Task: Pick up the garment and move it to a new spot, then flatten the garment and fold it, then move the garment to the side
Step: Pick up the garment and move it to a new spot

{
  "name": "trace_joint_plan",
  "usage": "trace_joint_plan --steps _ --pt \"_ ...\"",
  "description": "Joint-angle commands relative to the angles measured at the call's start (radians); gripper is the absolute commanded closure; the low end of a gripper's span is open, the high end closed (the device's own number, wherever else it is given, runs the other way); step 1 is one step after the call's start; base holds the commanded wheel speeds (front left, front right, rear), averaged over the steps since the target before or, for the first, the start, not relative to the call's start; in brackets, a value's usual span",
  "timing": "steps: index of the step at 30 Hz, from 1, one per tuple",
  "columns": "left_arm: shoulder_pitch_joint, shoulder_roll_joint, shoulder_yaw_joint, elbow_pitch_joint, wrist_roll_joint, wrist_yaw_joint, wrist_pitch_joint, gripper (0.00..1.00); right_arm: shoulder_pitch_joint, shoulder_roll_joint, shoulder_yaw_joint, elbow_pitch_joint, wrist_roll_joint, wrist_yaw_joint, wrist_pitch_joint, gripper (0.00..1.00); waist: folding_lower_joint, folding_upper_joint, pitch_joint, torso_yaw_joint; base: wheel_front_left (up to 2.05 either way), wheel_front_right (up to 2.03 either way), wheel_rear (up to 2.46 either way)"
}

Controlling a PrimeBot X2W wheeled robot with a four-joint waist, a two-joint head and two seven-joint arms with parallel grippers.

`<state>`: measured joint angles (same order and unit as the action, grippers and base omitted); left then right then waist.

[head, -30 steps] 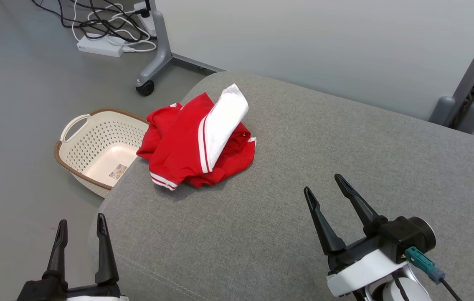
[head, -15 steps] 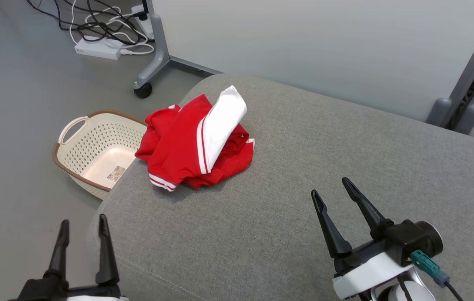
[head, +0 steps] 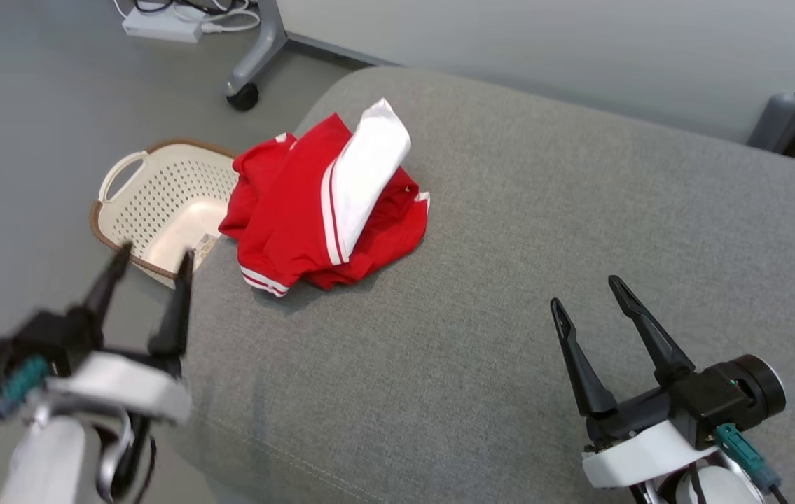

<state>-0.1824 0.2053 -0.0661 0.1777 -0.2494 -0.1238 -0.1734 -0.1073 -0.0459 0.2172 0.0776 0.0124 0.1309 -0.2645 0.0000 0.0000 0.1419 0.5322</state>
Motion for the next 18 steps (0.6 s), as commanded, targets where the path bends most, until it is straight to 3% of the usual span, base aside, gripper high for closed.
trace_joint_plan --steps 1,10,18 --pt "-0.045 0.013 -0.004 0.007 -0.029 -0.007 0.018 0.00 0.002 -0.008 0.003 -0.009 -0.012 0.000 -0.002 0.00 0.0000 0.0000 0.041 -0.012 0.00 0.00 0.00" --pt "-0.383 0.198 -0.244 0.124 -0.352 -0.007 0.302 0.00 -0.069 -0.016 0.036 -0.090 -0.076 0.000 0.041 0.00 0.0000 0.0000 0.171 -0.076 0.00 0.00 0.00" --pt "-0.606 0.329 -0.477 0.192 -0.604 -0.007 0.421 0.00 -0.110 -0.032 0.055 -0.154 -0.097 0.000 0.078 0.00 0.0000 0.0000 0.262 -0.142 0.00 0.00 0.00"
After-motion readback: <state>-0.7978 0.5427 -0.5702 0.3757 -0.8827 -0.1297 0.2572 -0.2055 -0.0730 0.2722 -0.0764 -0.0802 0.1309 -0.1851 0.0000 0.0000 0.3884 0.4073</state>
